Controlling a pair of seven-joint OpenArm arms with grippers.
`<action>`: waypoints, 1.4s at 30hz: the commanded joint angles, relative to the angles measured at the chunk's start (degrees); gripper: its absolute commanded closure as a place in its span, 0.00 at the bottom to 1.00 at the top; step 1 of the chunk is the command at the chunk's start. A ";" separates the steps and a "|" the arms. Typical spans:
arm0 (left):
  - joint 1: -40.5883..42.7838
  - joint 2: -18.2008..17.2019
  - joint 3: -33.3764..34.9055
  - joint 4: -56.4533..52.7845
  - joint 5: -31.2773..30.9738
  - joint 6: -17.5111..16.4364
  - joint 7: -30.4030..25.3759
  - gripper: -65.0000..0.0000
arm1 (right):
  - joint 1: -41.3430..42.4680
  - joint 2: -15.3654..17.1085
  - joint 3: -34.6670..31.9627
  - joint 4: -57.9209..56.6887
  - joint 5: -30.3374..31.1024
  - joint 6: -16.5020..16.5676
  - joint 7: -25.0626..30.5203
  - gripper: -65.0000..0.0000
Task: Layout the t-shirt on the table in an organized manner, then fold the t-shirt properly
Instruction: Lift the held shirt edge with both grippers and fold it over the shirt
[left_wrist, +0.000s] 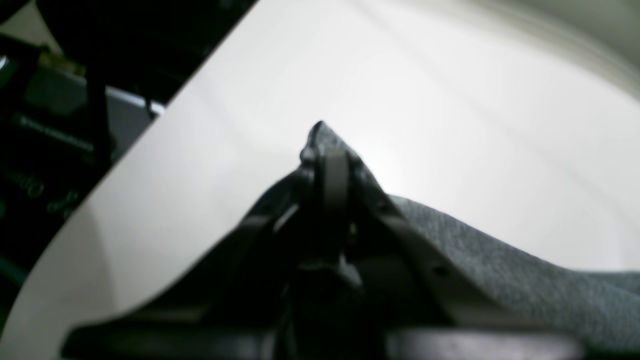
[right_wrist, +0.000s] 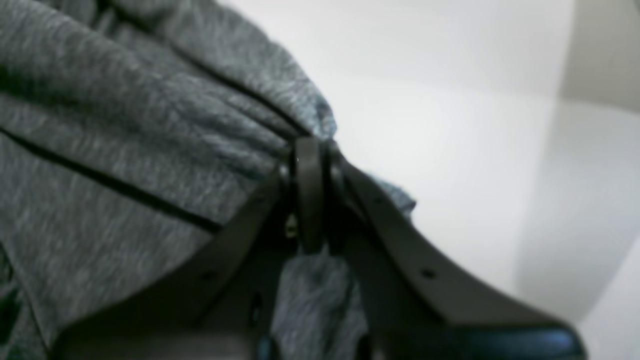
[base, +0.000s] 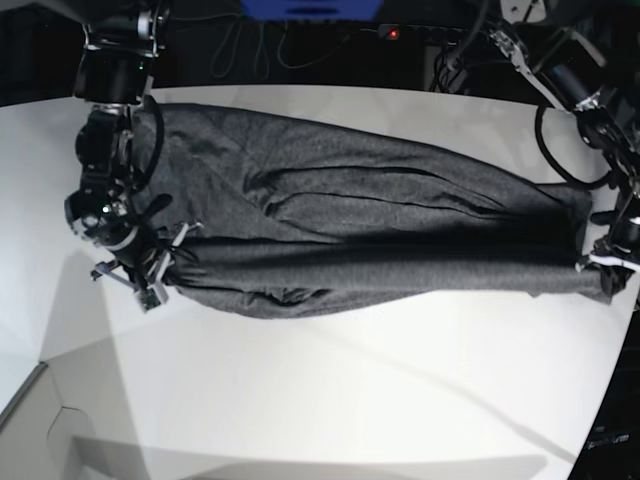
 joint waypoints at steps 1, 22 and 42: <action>-0.59 -1.17 -0.02 0.93 -1.21 -0.09 -1.96 1.00 | 0.74 0.75 0.18 1.87 0.55 0.01 1.33 1.00; 2.57 -1.17 -3.98 0.32 -1.21 -0.09 -1.96 1.00 | -6.29 0.84 -0.26 8.29 0.55 0.01 1.33 1.00; 0.38 -1.61 -3.98 -4.78 -1.21 -0.18 -1.96 1.00 | -6.03 0.84 -0.26 8.46 0.55 0.01 1.33 1.00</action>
